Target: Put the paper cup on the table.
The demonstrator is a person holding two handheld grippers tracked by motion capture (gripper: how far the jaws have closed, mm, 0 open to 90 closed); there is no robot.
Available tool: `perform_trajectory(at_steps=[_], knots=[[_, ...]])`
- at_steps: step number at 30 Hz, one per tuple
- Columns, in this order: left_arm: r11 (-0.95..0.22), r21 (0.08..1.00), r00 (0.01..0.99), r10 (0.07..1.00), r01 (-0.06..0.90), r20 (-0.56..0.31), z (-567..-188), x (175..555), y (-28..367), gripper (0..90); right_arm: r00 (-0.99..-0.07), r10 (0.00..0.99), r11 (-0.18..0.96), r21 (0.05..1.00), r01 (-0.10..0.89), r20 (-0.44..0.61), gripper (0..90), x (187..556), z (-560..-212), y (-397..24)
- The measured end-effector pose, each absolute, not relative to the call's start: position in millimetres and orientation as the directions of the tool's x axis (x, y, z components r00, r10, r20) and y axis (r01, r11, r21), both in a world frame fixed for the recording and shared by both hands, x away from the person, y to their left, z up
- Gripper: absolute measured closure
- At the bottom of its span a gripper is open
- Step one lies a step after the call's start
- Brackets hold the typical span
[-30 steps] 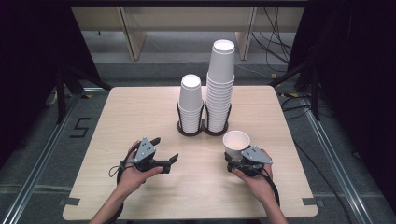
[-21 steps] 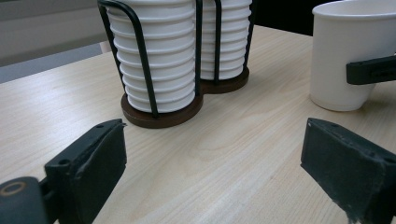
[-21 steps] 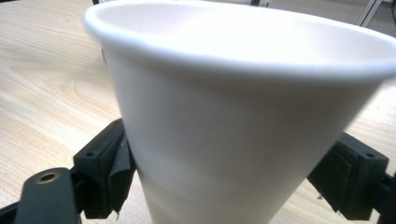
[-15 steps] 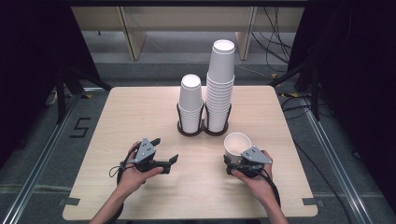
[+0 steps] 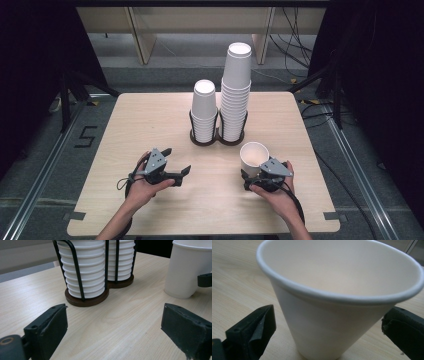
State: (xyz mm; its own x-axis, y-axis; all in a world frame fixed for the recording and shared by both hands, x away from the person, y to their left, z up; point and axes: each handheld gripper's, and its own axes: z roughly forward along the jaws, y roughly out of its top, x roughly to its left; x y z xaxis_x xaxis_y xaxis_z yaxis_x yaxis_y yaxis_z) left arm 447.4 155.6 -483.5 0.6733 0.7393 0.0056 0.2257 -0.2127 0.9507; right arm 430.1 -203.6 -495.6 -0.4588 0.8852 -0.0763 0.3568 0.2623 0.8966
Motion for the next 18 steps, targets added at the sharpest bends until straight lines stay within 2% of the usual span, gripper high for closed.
perform_trajectory(at_steps=[18], knots=[[-0.218,0.947,0.669,0.743,0.236,0.004,-485.1,446.5,155.1,6.3,-0.473,0.873,0.299,0.896,0.327,-0.119,0.4,413.4,-491.9,-220.1]])
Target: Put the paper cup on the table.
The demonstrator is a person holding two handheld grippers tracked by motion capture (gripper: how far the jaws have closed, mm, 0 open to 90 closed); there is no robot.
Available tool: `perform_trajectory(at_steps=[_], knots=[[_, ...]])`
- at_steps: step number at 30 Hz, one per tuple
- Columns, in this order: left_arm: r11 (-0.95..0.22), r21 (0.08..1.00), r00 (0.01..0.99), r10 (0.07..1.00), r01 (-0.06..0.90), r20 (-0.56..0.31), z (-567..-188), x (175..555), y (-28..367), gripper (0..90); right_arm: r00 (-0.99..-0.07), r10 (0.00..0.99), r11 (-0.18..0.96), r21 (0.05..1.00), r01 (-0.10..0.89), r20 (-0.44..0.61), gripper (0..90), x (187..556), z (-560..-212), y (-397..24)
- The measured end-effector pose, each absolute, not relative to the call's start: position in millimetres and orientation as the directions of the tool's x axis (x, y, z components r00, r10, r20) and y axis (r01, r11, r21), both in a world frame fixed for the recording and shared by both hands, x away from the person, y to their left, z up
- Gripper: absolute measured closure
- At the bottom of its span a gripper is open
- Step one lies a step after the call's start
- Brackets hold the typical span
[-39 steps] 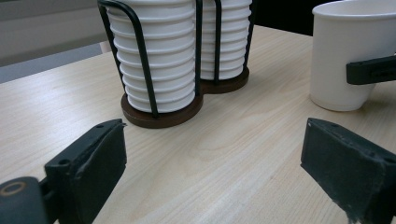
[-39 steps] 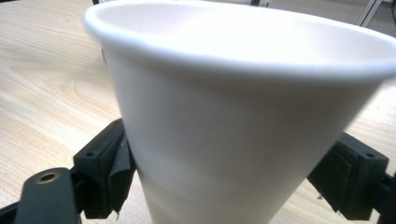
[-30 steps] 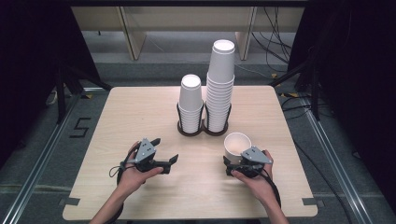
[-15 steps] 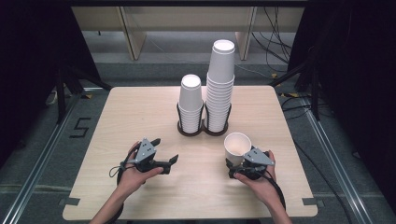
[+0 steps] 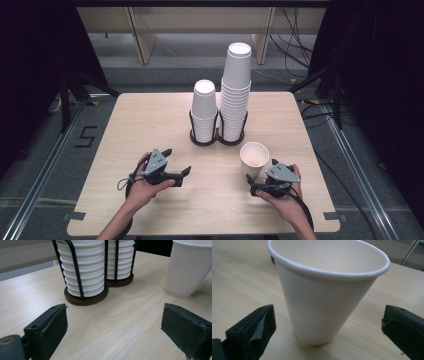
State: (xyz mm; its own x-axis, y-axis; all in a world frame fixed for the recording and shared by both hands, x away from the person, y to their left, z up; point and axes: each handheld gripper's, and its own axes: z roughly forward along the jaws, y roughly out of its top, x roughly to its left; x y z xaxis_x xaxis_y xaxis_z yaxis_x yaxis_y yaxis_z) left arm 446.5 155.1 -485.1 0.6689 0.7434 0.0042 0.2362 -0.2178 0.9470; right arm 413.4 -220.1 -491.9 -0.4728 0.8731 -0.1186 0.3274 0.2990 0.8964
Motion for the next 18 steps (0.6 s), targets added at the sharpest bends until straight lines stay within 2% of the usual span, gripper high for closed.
perform_trajectory(at_steps=[5,7,8,12,18], knots=[[-0.218,0.947,0.668,0.744,0.237,0.004,-485.2,446.5,155.3,6.3,-0.470,0.876,0.289,0.898,0.330,-0.109,0.4,407.5,-492.9,-226.0],[-0.219,0.947,0.668,0.744,0.237,0.005,-485.4,446.4,155.3,6.3,-0.467,0.873,0.310,0.897,0.315,-0.138,0.4,406.8,-492.8,-229.9],[-0.220,0.946,0.668,0.744,0.237,0.005,-485.4,446.4,155.3,6.3,-0.469,0.876,0.296,0.894,0.338,-0.113,0.4,404.5,-492.5,-230.4],[-0.215,0.948,0.671,0.741,0.234,0.003,-486.8,447.0,155.4,6.1,-0.457,0.878,0.312,0.898,0.311,-0.147,0.4,401.6,-491.5,-237.8],[-0.222,0.944,0.666,0.746,0.243,0.004,-486.6,446.0,155.8,6.1,-0.444,0.888,0.284,0.900,0.330,-0.118,0.5,396.0,-489.3,-246.8]])
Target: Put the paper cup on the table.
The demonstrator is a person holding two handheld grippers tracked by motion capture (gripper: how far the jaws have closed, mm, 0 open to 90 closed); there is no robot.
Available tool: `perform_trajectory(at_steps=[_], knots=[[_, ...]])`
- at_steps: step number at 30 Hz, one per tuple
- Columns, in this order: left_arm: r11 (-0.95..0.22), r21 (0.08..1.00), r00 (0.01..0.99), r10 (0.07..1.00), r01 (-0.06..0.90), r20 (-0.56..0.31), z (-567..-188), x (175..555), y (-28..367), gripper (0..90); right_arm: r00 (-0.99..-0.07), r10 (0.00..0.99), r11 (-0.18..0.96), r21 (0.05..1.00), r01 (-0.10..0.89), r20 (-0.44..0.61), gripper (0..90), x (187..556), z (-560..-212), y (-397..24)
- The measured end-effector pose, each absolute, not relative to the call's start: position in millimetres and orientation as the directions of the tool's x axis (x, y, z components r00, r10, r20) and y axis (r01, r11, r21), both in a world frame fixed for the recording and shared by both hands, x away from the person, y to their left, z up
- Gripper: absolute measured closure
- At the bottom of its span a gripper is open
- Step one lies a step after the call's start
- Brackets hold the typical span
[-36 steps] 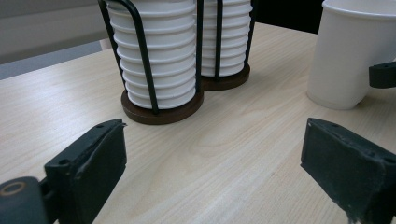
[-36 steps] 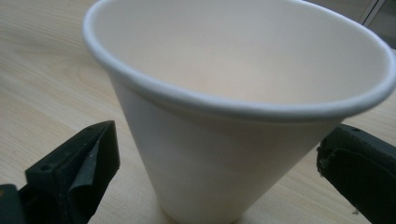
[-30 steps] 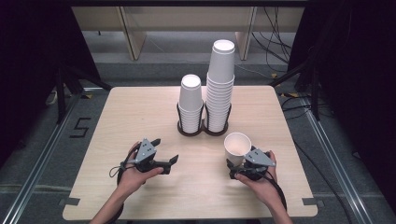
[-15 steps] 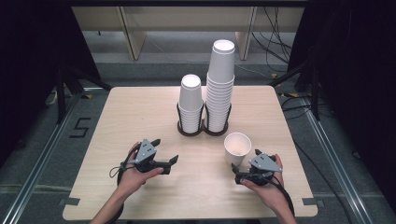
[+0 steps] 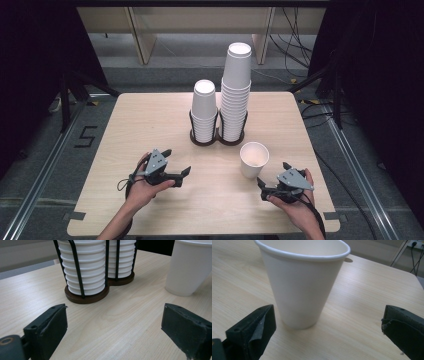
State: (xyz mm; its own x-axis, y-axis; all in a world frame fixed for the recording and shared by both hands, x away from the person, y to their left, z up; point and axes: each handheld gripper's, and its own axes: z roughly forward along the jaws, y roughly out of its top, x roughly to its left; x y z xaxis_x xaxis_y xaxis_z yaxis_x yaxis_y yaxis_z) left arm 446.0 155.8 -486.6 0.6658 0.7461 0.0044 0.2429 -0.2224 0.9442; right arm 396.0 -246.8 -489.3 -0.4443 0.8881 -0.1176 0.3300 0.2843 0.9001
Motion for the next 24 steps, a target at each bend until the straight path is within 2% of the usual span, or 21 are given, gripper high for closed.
perform_trajectory(at_steps=[2,3,4,12,18,24], knots=[[-0.223,0.944,0.666,0.746,0.243,0.004,-486.8,445.9,155.8,6.1,-0.433,0.889,0.295,0.906,0.303,-0.145,0.4,396.4,-489.2,-251.4],[-0.222,0.944,0.666,0.746,0.243,0.004,-486.9,445.9,155.7,6.1,-0.423,0.899,0.271,0.904,0.331,-0.115,0.4,393.6,-488.4,-252.2],[-0.221,0.944,0.666,0.746,0.243,0.003,-487.1,446.0,155.7,6.1,-0.417,0.898,0.285,0.909,0.305,-0.142,0.5,394.9,-488.8,-254.9],[-0.218,0.946,0.670,0.742,0.240,0.001,-489.5,446.5,154.9,6.1,-0.369,0.925,0.223,0.920,0.322,-0.095,0.5,393.4,-489.9,-273.9],[-0.229,0.941,0.666,0.746,0.250,0.005,-490.0,445.5,155.0,6.1,-0.311,0.947,0.180,0.935,0.304,-0.081,0.6,392.9,-490.6,-283.0],[-0.235,0.941,0.673,0.739,0.246,0.009,-490.9,445.0,153.5,6.1,-0.301,0.951,0.157,0.948,0.278,-0.069,0.6,394.4,-491.3,-288.6]])
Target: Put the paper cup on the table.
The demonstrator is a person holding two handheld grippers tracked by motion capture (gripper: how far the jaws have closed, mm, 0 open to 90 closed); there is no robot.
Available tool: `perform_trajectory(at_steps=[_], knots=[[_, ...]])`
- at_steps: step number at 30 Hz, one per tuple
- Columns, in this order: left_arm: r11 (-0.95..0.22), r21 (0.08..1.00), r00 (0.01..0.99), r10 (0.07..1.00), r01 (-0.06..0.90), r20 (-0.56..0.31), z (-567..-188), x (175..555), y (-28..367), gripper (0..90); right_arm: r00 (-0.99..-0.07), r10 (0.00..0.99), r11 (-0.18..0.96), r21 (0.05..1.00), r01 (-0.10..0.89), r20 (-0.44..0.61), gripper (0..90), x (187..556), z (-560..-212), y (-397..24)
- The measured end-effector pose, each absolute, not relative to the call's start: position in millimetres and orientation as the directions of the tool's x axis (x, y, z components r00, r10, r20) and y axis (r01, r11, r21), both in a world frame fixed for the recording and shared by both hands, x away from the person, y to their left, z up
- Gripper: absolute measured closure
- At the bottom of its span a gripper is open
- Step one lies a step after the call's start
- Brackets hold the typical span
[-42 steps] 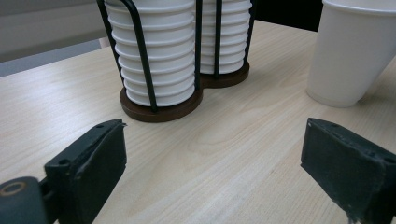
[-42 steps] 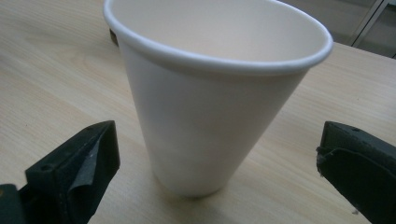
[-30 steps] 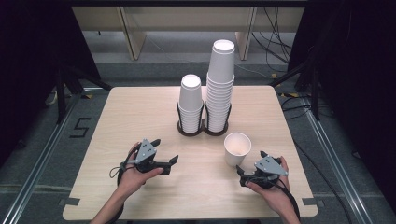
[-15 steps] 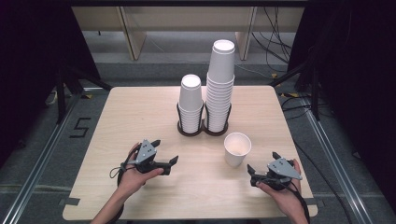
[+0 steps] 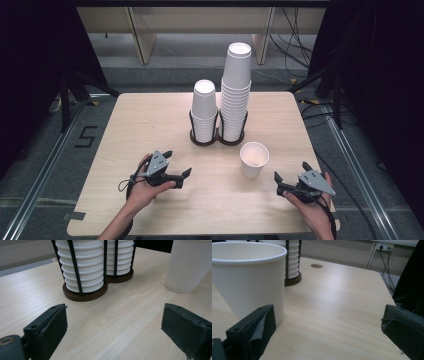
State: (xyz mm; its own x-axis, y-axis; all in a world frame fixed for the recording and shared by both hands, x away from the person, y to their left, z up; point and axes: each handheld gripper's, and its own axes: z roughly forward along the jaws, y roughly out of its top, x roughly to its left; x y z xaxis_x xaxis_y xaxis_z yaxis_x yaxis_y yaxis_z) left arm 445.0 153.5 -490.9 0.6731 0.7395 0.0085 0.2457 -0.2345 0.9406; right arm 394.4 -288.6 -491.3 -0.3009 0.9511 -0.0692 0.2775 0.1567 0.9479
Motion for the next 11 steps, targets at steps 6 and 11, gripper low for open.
perform_trajectory(at_steps=[6,11], knots=[[-0.245,0.939,0.680,0.733,0.240,0.017,-491.3,444.7,151.3,6.3,-0.274,0.959,0.149,0.957,0.250,-0.077,0.6,393.0,-490.7,-290.7],[-0.249,0.940,0.698,0.716,0.233,0.017,-491.2,443.8,146.7,6.2,-0.264,0.963,0.125,0.959,0.253,-0.056,0.6,392.2,-492.6,-290.5]])
